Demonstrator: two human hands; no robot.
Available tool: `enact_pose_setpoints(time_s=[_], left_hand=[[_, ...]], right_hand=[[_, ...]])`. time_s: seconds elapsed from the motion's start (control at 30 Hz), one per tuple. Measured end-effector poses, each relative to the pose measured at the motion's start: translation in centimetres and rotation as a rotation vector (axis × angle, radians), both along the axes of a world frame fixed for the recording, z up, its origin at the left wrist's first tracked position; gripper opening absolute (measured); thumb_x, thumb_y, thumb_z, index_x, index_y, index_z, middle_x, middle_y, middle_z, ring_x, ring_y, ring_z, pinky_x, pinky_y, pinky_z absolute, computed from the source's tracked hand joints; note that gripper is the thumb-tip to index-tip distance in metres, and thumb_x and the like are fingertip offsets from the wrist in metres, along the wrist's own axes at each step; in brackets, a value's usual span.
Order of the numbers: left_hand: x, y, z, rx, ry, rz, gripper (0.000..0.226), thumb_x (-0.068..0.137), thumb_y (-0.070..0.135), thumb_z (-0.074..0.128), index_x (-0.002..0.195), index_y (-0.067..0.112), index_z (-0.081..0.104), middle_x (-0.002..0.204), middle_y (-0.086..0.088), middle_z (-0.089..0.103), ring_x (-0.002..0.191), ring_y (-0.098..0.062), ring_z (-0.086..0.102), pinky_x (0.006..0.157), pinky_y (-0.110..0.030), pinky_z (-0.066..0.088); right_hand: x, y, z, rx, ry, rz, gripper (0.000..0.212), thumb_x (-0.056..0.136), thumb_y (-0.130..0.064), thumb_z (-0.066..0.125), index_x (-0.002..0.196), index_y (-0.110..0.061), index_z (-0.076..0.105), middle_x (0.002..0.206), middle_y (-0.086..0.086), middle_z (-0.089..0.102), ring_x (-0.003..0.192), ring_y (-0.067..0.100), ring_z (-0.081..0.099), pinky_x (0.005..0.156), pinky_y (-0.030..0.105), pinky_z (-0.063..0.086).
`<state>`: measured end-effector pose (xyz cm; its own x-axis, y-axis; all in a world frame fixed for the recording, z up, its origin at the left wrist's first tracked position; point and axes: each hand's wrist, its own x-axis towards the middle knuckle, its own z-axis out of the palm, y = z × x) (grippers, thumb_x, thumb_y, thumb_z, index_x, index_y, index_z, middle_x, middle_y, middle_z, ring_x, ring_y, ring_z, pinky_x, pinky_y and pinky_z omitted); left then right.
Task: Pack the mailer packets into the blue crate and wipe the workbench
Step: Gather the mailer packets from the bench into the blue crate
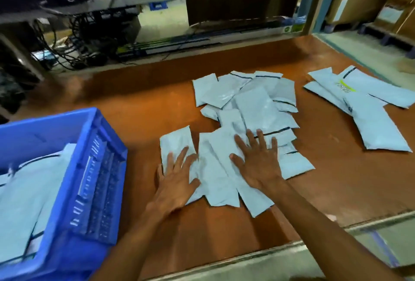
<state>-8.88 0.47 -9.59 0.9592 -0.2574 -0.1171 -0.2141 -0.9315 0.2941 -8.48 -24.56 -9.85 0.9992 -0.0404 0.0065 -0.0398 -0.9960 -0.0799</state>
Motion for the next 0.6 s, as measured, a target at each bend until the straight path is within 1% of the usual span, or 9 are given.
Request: enact_pose_setpoints(time_s=[0.07, 0.1, 0.17, 0.23, 0.33, 0.4, 0.47, 0.53, 0.6], left_hand=[[-0.8, 1.8, -0.3, 0.036, 0.019, 0.102, 0.073, 0.096, 0.050, 0.045, 0.153, 0.043, 0.000, 0.161, 0.017, -0.019, 0.149, -0.028, -0.018, 0.117, -0.058, -0.003], [-1.4, 2.5, -0.5, 0.026, 0.036, 0.133, 0.072, 0.096, 0.051, 0.043, 0.153, 0.043, 0.000, 0.161, 0.017, -0.018, 0.149, -0.028, -0.019, 0.119, -0.056, -0.004], [-2.8, 3.7, -1.3, 0.010, 0.018, 0.125, 0.066, 0.096, 0.060, 0.034, 0.153, 0.045, 0.004, 0.162, 0.019, -0.013, 0.149, -0.021, -0.020, 0.120, -0.052, -0.005], [-4.4, 4.5, -1.8, -0.002, -0.046, 0.110, 0.064, 0.093, 0.070, 0.024, 0.152, 0.048, 0.010, 0.162, 0.021, -0.005, 0.150, -0.017, -0.016, 0.120, -0.051, -0.003], [-5.6, 5.0, -1.8, -0.017, -0.120, 0.132, 0.067, 0.090, 0.075, 0.022, 0.150, 0.045, 0.022, 0.162, 0.016, 0.012, 0.151, -0.017, -0.005, 0.118, -0.054, 0.003], [-5.3, 5.0, -1.7, -0.002, -0.135, 0.132, 0.074, 0.088, 0.079, 0.022, 0.153, 0.042, 0.015, 0.164, 0.013, 0.004, 0.151, -0.018, -0.009, 0.118, -0.054, 0.001], [-4.4, 4.9, -1.7, 0.002, -0.108, 0.106, 0.082, 0.087, 0.081, 0.021, 0.155, 0.040, 0.000, 0.163, 0.013, -0.012, 0.150, -0.020, -0.017, 0.117, -0.053, -0.004], [-3.7, 5.0, -2.1, 0.021, -0.071, 0.060, 0.084, 0.086, 0.080, 0.019, 0.155, 0.039, -0.006, 0.161, 0.015, -0.019, 0.149, -0.019, -0.021, 0.118, -0.051, -0.008], [-3.4, 5.2, -2.6, 0.028, -0.074, 0.030, 0.078, 0.089, 0.076, 0.015, 0.155, 0.040, -0.004, 0.161, 0.016, -0.019, 0.148, -0.020, -0.022, 0.118, -0.048, -0.011]], right_hand=[[-1.2, 3.1, -0.4, 0.043, -0.022, 0.124, 0.072, 0.090, -0.073, -0.004, 0.154, -0.041, 0.001, 0.164, -0.001, -0.005, 0.151, 0.024, -0.008, 0.117, 0.056, -0.009], [-1.9, 4.5, -0.7, 0.056, -0.016, 0.169, 0.075, 0.089, -0.074, -0.008, 0.154, -0.041, 0.004, 0.164, -0.001, -0.002, 0.151, 0.024, -0.005, 0.117, 0.055, -0.009], [-3.3, 6.7, -1.2, 0.061, 0.016, 0.209, 0.073, 0.089, -0.072, -0.010, 0.154, -0.041, 0.001, 0.164, -0.001, -0.006, 0.150, 0.023, -0.010, 0.118, 0.052, -0.010], [-4.2, 7.9, -0.8, 0.122, 0.059, 0.208, 0.068, 0.091, -0.069, -0.002, 0.154, -0.042, -0.003, 0.163, -0.002, -0.012, 0.150, 0.021, -0.015, 0.120, 0.046, -0.009], [-4.7, 8.1, 0.8, 0.186, 0.094, 0.253, 0.066, 0.092, -0.069, 0.015, 0.153, -0.044, 0.006, 0.165, -0.006, -0.002, 0.150, 0.022, 0.003, 0.121, 0.044, 0.009], [-4.5, 7.5, 1.2, 0.096, 0.076, 0.333, 0.066, 0.091, -0.071, 0.018, 0.152, -0.047, 0.009, 0.164, -0.009, 0.005, 0.148, 0.022, 0.012, 0.117, 0.046, 0.015], [-3.9, 7.1, 1.3, 0.043, 0.058, 0.404, 0.066, 0.090, -0.074, 0.018, 0.150, -0.048, 0.017, 0.161, -0.008, 0.015, 0.146, 0.021, 0.015, 0.117, 0.046, 0.013], [-3.3, 7.0, 0.8, 0.094, 0.036, 0.425, 0.063, 0.090, -0.074, 0.021, 0.148, -0.048, 0.026, 0.156, -0.007, 0.023, 0.145, 0.017, 0.018, 0.120, 0.045, 0.008], [-3.0, 7.4, -0.1, 0.199, 0.060, 0.418, 0.060, 0.093, -0.071, 0.022, 0.148, -0.048, 0.025, 0.157, -0.009, 0.018, 0.147, 0.014, 0.012, 0.122, 0.043, 0.003]])
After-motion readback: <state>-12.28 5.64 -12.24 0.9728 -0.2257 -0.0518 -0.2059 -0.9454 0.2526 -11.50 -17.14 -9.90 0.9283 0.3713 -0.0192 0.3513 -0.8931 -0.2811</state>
